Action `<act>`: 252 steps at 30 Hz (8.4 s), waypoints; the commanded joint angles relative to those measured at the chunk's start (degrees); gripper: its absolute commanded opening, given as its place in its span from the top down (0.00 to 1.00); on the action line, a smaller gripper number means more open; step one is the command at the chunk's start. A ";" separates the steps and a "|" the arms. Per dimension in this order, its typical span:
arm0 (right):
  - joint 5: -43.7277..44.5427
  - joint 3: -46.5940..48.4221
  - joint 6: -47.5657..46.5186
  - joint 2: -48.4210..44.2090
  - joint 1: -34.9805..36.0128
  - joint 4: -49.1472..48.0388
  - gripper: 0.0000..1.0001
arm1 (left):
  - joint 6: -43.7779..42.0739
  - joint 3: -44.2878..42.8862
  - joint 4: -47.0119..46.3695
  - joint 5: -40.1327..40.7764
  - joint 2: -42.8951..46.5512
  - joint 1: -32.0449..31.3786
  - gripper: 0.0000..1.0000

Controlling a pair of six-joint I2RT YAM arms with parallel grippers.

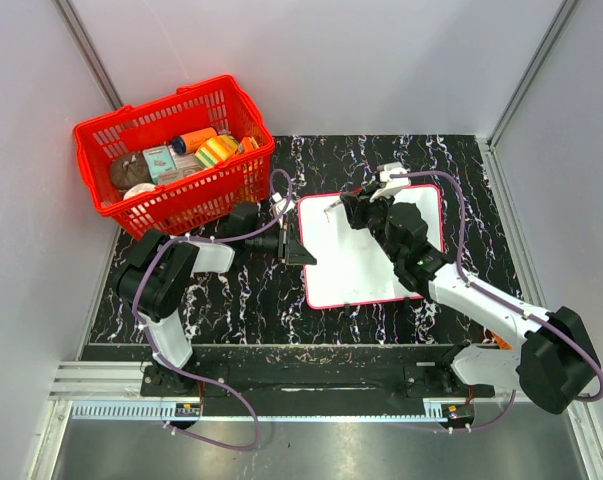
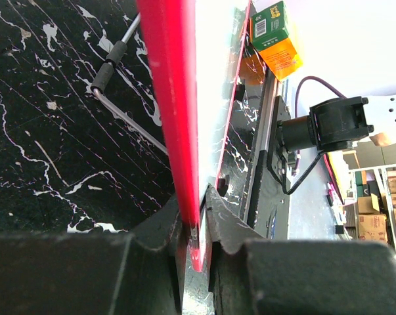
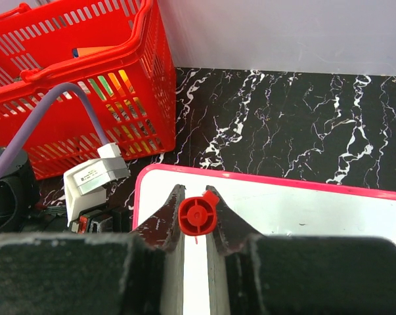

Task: Write a sentence on the whiteboard
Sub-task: Write on the whiteboard with the whiteboard.

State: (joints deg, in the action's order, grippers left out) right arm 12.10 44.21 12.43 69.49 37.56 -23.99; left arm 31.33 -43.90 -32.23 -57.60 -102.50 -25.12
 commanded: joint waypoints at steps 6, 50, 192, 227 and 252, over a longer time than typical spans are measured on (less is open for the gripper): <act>5.30 1.50 -0.91 -0.50 0.23 -1.77 1.00 | -4.26 -1.10 0.41 0.74 -0.60 -1.42 1.00; 1.79 -3.95 3.13 -3.75 0.14 1.93 1.00 | -5.14 -1.54 1.82 0.92 -0.60 -1.86 1.00; 9.78 -2.63 2.25 -8.31 -0.65 -1.59 1.00 | -8.83 -3.03 7.27 2.41 -0.42 -2.91 1.00; 10.23 -4.74 2.34 -6.48 -0.65 1.49 1.00 | -9.01 -3.39 7.53 2.50 -0.42 -3.26 1.00; 8.55 -7.38 2.78 -9.64 -0.65 5.27 1.00 | -9.18 -3.47 7.79 2.58 -0.51 -3.26 1.00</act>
State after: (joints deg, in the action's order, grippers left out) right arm 19.84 37.93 15.51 61.30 37.10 -20.88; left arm 27.40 -46.78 -25.36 -57.34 -102.50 -26.46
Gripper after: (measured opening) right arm 0.183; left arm 0.165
